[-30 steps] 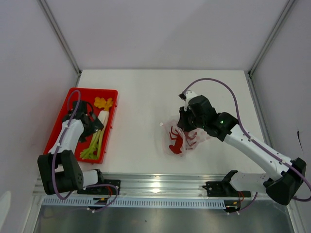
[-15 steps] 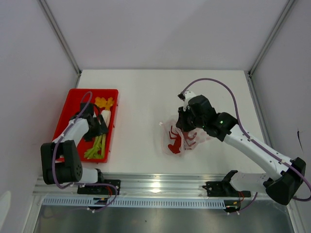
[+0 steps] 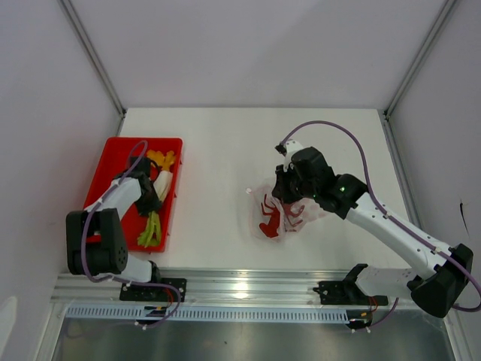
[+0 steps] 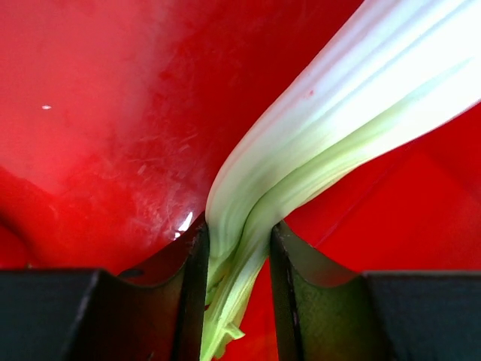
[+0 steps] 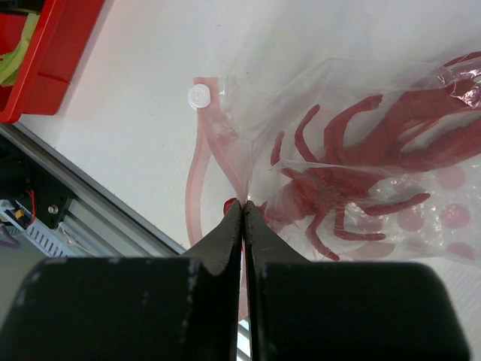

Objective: Place the food in the zip-top bag and seal the zipper
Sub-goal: Pick up the fake vegetable from the bin.

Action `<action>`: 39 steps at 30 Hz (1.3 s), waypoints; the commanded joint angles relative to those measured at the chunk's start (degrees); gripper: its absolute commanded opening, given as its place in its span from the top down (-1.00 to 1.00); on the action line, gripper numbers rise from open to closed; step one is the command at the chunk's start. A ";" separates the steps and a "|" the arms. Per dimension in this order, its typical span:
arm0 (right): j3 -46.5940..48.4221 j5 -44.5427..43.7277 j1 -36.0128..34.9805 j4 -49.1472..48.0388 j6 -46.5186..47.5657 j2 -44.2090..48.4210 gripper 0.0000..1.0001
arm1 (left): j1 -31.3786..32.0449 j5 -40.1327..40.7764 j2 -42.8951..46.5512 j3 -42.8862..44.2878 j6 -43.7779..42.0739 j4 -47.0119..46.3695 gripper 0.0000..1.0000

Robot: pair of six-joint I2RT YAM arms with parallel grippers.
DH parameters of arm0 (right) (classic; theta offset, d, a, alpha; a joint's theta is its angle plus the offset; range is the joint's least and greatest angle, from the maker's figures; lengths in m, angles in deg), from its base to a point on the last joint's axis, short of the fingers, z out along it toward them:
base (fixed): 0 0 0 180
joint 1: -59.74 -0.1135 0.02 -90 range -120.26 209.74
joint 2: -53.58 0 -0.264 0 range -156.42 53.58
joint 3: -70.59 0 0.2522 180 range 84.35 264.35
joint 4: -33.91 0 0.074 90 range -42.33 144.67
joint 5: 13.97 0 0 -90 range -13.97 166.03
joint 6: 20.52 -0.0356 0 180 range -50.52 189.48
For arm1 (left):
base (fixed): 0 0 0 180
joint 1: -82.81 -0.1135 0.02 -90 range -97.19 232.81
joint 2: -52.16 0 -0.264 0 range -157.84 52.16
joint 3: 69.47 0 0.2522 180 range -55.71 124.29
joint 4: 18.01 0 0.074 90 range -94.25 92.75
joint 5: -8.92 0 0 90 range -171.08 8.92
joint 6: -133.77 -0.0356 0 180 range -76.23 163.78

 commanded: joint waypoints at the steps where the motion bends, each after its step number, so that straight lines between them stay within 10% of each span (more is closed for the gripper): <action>1: 1.02 -0.50 0.22 -0.94 -0.84 0.72 1.00 | -0.26 1.73 4.79 -0.09 1.48 0.65 0.49; 8: 4.09 -0.86 0.22 1.52 -2.07 -0.51 1.00 | -0.26 -2.59 15.51 0.26 2.54 2.75 0.99; 25: 9.37 -2.00 0.83 3.19 -1.90 -6.57 1.00 | 2.64 -16.03 33.35 8.61 3.68 7.51 0.99; 39: 12.10 -5.25 2.15 3.10 -0.94 -8.59 1.00 | 21.18 -26.39 35.03 19.88 7.36 10.76 0.99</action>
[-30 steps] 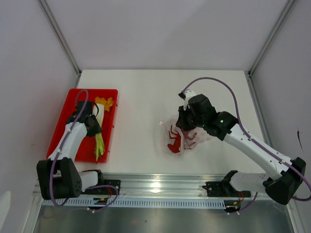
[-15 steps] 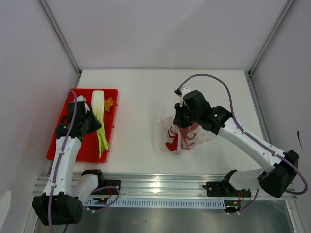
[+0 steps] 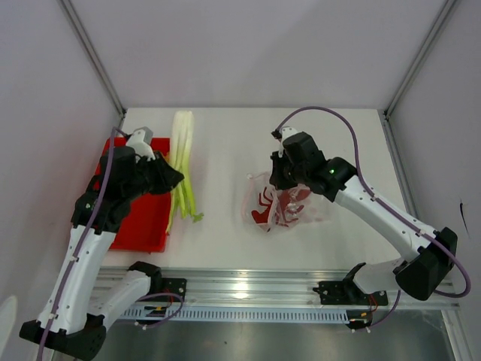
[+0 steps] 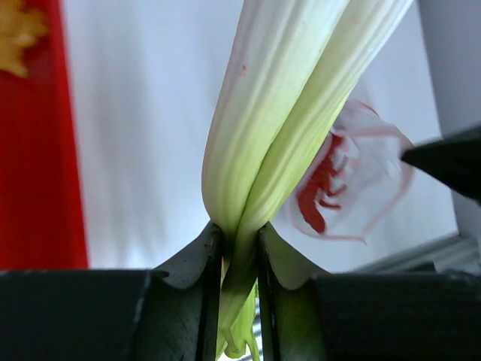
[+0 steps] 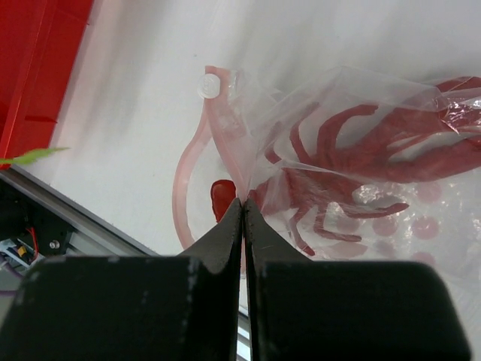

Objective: Place the food in the zip-top bag and seal the zipper
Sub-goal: Pick up the fake vegetable from the bin, then place the fake vegetable in the zipper food storage bag.

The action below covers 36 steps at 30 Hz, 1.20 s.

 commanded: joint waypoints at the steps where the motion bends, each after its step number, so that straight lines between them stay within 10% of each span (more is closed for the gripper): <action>1: 2.15 -2.61 0.36 -0.74 1.16 0.22 1.00 | 4.76 -9.90 0.67 -0.64 4.07 0.18 0.99; 18: -5.58 -7.27 0.36 -3.91 2.31 5.40 1.00 | 27.27 -21.17 -6.62 -11.97 9.70 -2.28 0.99; 36: -16.48 -19.65 -10.53 -12.17 3.28 11.90 1.00 | 32.47 -26.18 -23.05 -9.97 16.91 -3.69 0.99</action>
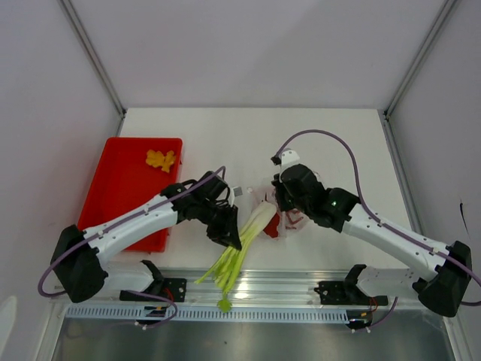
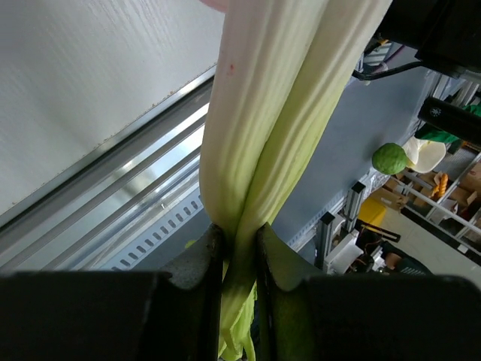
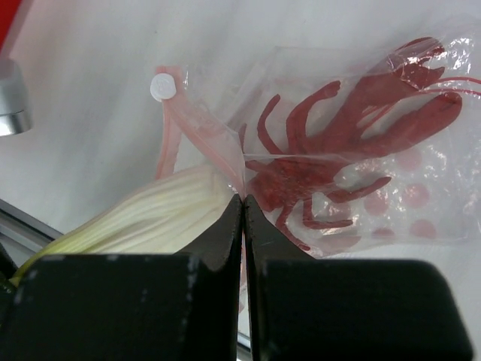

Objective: Place the food in the zip-top bag and seal the zipper
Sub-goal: Place the fake vegetable in the zipper food storage bag.

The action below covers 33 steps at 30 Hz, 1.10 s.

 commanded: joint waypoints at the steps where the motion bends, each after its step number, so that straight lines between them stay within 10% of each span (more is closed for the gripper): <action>1: -1.42 -6.50 -2.71 -4.19 1.20 2.02 1.00 | 0.38 -3.23 -2.86 3.72 2.07 -2.18 0.99; 33: -1.95 -11.43 -10.89 -2.79 -0.38 5.02 1.00 | -3.04 -6.50 -21.50 14.89 22.97 -18.61 0.99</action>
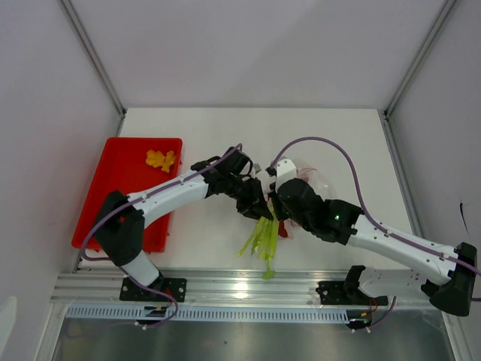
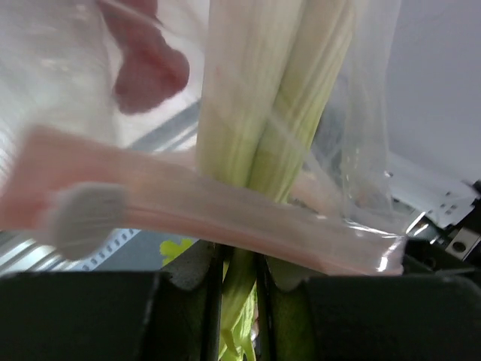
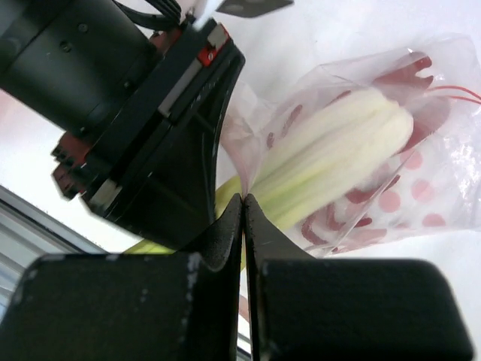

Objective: Place the food in the zip-top bag and seal the zipper
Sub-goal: Place the fake vegetable in the zipper food storage bag.

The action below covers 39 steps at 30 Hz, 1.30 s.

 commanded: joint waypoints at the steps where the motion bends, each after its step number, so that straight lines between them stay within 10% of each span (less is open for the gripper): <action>1: 0.56 -1.96 -0.53 -1.17 -2.56 1.08 1.00 | -0.77 2.93 1.32 -2.38 7.57 -9.34 0.99; 14: 2.93 0.23 -0.53 -0.29 -10.30 -1.03 1.00 | -0.68 9.00 -6.76 -0.21 10.58 -19.21 0.96; 22: 3.81 -0.47 0.43 2.25 -9.95 -0.59 1.00 | -1.12 9.70 -5.63 -2.21 4.34 -16.31 -0.27; 39: 4.78 1.82 2.90 3.58 -8.99 -0.24 1.00 | 8.01 22.44 5.10 -7.92 -4.19 -5.50 -0.29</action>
